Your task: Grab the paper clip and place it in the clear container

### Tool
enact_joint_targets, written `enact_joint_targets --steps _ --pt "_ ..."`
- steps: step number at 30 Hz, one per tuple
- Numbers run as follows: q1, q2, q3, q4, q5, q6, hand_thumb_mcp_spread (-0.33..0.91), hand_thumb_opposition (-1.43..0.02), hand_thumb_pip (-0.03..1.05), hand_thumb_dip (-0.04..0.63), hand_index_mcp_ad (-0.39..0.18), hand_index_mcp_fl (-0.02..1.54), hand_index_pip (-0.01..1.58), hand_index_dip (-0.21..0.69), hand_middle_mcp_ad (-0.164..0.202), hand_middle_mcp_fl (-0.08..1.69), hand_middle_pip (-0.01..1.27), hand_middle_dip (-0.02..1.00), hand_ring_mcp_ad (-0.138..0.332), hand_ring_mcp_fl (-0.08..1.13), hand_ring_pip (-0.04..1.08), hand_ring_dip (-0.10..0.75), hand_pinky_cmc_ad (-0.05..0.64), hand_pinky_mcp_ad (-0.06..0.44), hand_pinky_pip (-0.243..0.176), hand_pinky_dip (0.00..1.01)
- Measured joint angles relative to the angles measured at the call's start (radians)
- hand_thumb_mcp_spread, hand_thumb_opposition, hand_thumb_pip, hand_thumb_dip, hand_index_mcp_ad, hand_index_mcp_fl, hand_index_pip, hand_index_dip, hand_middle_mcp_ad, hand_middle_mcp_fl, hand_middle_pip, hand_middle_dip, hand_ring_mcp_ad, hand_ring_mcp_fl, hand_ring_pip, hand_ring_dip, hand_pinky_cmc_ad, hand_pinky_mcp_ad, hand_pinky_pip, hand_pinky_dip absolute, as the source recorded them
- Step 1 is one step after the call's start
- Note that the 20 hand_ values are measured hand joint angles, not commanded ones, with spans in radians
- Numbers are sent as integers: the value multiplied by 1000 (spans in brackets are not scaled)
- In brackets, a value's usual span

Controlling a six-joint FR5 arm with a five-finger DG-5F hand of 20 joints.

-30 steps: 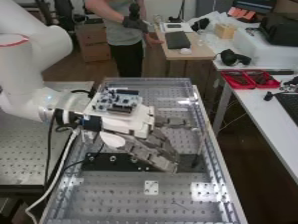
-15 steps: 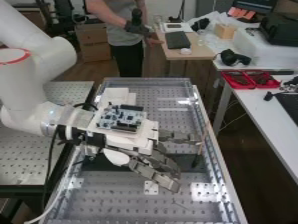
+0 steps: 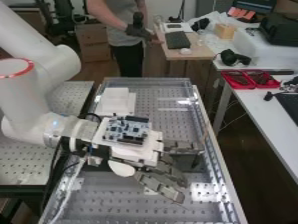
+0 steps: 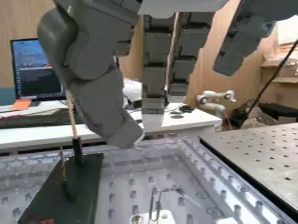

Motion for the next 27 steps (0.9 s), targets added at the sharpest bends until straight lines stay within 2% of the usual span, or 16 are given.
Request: enact_joint_targets --steps 6,16,19,24,27 --pt "-17 -21 14 -13 -30 -21 607 -911 644 346 -175 54 101 -176 -26 541 457 742 -28 379 87 527 379 230 19 154" --pt "-25 -32 14 -4 -47 -23 609 -904 646 346 -178 54 103 -176 -31 543 464 740 -26 394 89 527 380 230 19 157" --pt "-22 -39 23 -6 -48 -21 620 -904 686 344 -178 54 103 -176 -28 630 524 744 -24 394 89 527 396 230 19 154" --pt "-21 -43 24 3 -53 -15 682 -915 686 344 -178 54 103 -176 -37 686 620 752 -24 415 89 527 398 230 19 154" --pt "-21 -43 25 4 -57 -12 712 -958 686 344 -178 54 103 -176 -73 775 696 785 -28 412 87 527 398 230 19 154"
